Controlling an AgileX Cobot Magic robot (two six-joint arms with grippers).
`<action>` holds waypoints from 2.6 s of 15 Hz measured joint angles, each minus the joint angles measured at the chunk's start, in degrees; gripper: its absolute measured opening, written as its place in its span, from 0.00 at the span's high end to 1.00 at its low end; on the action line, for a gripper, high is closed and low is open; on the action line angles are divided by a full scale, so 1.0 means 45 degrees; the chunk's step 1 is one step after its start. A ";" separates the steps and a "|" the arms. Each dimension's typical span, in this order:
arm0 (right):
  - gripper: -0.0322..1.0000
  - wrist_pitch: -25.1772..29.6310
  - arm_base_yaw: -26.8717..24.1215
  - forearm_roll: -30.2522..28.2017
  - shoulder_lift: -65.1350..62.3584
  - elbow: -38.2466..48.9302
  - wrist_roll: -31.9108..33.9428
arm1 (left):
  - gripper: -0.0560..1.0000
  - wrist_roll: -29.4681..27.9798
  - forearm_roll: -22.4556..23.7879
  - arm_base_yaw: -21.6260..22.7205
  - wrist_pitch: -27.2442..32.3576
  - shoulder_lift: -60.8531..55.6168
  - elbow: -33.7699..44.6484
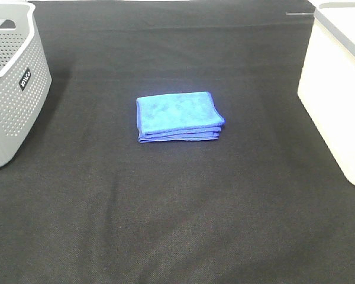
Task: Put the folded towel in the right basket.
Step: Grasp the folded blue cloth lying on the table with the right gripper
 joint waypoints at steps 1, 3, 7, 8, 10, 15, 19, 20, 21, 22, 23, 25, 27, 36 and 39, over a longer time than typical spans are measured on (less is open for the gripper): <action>0.03 0.0000 0.0000 0.0000 0.0000 0.0000 0.0000 | 0.01 0.0000 0.0000 0.0000 0.0000 0.0000 0.0000; 0.03 0.0000 0.0000 0.0000 0.0000 0.0000 -0.0013 | 0.01 0.0000 0.0000 0.0000 0.0000 0.0000 0.0000; 0.03 0.0000 0.0000 0.0000 0.0000 0.0000 -0.0025 | 0.01 0.0000 0.0000 0.0000 0.0000 0.0000 0.0000; 0.03 0.0000 0.0000 0.0000 0.0000 0.0000 -0.0025 | 0.01 0.0000 0.0000 0.0000 0.0000 0.0000 0.0000; 0.03 0.0000 0.0000 0.0000 0.0000 0.0000 -0.0025 | 0.01 0.0000 0.0000 0.0000 0.0000 0.0000 0.0000; 0.03 0.0000 0.0000 0.0000 0.0000 0.0000 -0.0025 | 0.01 0.0000 0.0000 0.0000 0.0000 0.0000 0.0000; 0.03 0.0000 0.0000 0.0000 0.0000 0.0000 -0.0025 | 0.01 0.0000 0.0000 0.0000 0.0000 0.0000 0.0000; 0.03 0.0000 0.0000 0.0000 0.0000 0.0000 -0.0025 | 0.01 0.0000 0.0000 0.0000 0.0000 0.0000 0.0000; 0.03 0.0000 0.0000 0.0000 0.0000 0.0000 -0.0025 | 0.01 0.0000 0.0000 0.0000 0.0000 0.0000 0.0000; 0.03 0.0000 0.0000 0.0000 0.0000 0.0000 -0.0025 | 0.01 0.0000 0.0000 0.0000 0.0000 0.0000 0.0000; 0.03 -0.0013 0.0000 0.0000 0.0000 0.0000 -0.0025 | 0.01 0.0000 0.0000 0.0000 0.0000 0.0000 0.0000; 0.03 -0.0025 0.0000 0.0000 0.0000 0.0000 -0.0025 | 0.01 0.0000 0.0000 0.0000 0.0000 0.0000 0.0000; 0.03 -0.0025 0.0000 0.0000 0.0000 0.0000 -0.0025 | 0.01 0.0000 0.0000 0.0000 0.0000 0.0000 0.0000; 0.03 -0.0306 0.0000 0.1299 0.6697 -0.4520 -0.1044 | 0.01 0.0000 0.0000 0.0000 0.0000 0.0000 0.0000; 0.03 0.0611 0.0000 0.2292 1.1536 -0.8251 -0.1299 | 0.01 0.0000 0.0000 0.0000 0.0000 0.0000 0.0000</action>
